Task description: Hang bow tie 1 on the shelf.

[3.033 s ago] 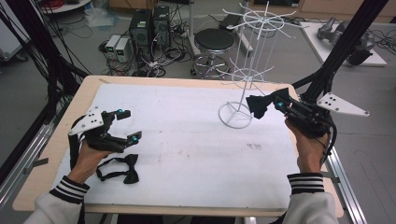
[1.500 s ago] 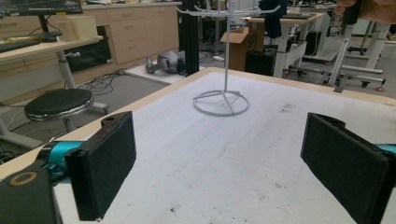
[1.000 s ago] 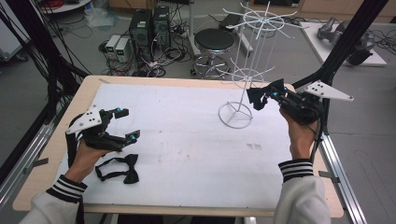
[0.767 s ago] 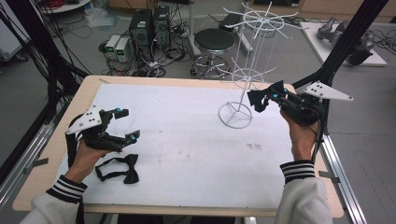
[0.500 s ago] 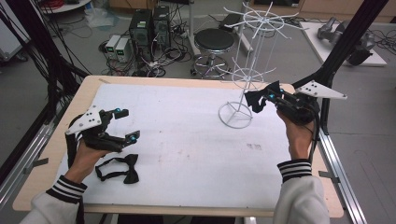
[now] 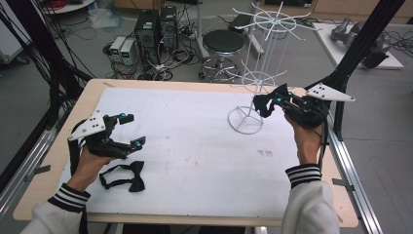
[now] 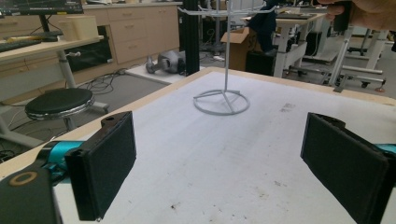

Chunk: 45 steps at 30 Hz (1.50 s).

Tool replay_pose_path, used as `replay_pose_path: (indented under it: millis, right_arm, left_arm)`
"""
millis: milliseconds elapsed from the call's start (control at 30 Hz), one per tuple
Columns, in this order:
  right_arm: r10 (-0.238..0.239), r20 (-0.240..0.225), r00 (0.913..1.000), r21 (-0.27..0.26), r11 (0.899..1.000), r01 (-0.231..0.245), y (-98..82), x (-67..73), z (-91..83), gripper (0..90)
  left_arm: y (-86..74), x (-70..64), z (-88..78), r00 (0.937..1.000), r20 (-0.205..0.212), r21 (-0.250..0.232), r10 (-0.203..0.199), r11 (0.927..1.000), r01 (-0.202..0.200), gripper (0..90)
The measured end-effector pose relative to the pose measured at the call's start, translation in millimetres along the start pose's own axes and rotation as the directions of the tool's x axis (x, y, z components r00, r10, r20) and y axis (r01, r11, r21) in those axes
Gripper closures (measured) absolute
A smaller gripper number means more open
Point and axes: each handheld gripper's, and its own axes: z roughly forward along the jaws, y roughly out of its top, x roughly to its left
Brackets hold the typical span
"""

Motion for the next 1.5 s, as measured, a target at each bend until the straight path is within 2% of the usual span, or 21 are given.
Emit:
replay_pose_path:
  millis: [67, 133, 200, 333, 467, 567, 800, 1033, 1133, 1267, 1333, 1500]
  right_arm:
    - [-0.009, 0.007, 0.9999, 0.001, 1.000, 0.009, 0.1, 0.1, -0.2, 72.6]
    - [-0.010, 0.027, 0.9996, -0.002, 1.000, 0.010, 0.1, 0.5, -0.2, 61.5]
    - [-0.008, 0.045, 0.9989, -0.005, 1.000, 0.008, 0.0, 0.4, -0.6, 54.5]
    - [0.024, 0.062, 0.9978, 0.005, 1.000, -0.024, -0.9, 1.0, -0.9, 35.4]
    - [0.037, 0.055, 0.9978, -0.005, 0.999, -0.037, -0.8, 0.6, -3.0, 19.4]
    - [0.042, 0.059, 0.9974, -0.015, 0.999, -0.041, -0.7, 1.1, -4.7, 12.3]
    - [0.021, 0.030, 0.9993, -0.072, 0.997, -0.019, -1.5, 10.6, -18.0, 11.2]
    - [0.006, -0.041, 0.9991, -0.148, 0.989, -0.012, -14.0, 25.2, -33.4, 11.2]
    - [-0.011, -0.083, 0.9965, -0.159, 0.987, -0.003, -21.5, 31.6, -35.9, 11.2]
    - [-0.032, -0.151, 0.9880, -0.182, 0.983, 0.004, -34.4, 39.3, -35.8, 11.2]
    - [-0.043, -0.172, 0.9842, -0.200, 0.980, 0.008, -41.7, 43.4, -34.6, 11.2]
    - [-0.066, -0.204, 0.9767, -0.203, 0.979, 0.023, -57.4, 53.7, -30.9, 11.2]
  left_arm:
    - [-0.1, -0.1, 0.3, 1.0000, 0.001, -0.001, 0.001, 1.0000, -0.001, 10.8]
    - [-0.1, -0.3, 0.5, 1.0000, 0.002, -0.002, 0.000, 1.0000, 0.000, 10.8]
    - [-0.2, -0.6, 0.6, 1.0000, 0.001, -0.001, 0.001, 1.0000, -0.001, 10.8]
    - [-0.2, -0.8, 0.9, 1.0000, 0.003, -0.001, 0.000, 1.0000, 0.000, 10.8]
    - [-0.5, -0.7, 0.8, 1.0000, 0.006, -0.003, -0.004, 1.0000, 0.004, 10.8]
    - [-0.4, -1.1, 0.3, 1.0000, 0.004, -0.007, -0.006, 1.0000, 0.006, 10.8]
    - [0.3, -2.3, -3.5, 1.0000, -0.006, -0.020, -0.002, 0.9998, 0.002, 10.8]
    - [1.9, -3.5, -6.0, 1.0000, -0.007, -0.032, -0.001, 0.9995, 0.001, 10.8]
    - [1.4, -3.4, -5.8, 1.0000, -0.001, -0.027, 0.005, 0.9996, -0.005, 10.8]
    - [0.3, -1.6, -6.2, 1.0000, -0.001, -0.030, 0.001, 0.9996, -0.001, 10.8]
    - [-0.2, -0.9, -7.0, 1.0000, -0.003, -0.032, 0.002, 0.9995, -0.002, 10.8]
    - [-1.6, -0.3, -8.2, 1.0000, -0.001, -0.031, 0.004, 0.9995, -0.004, 10.8]
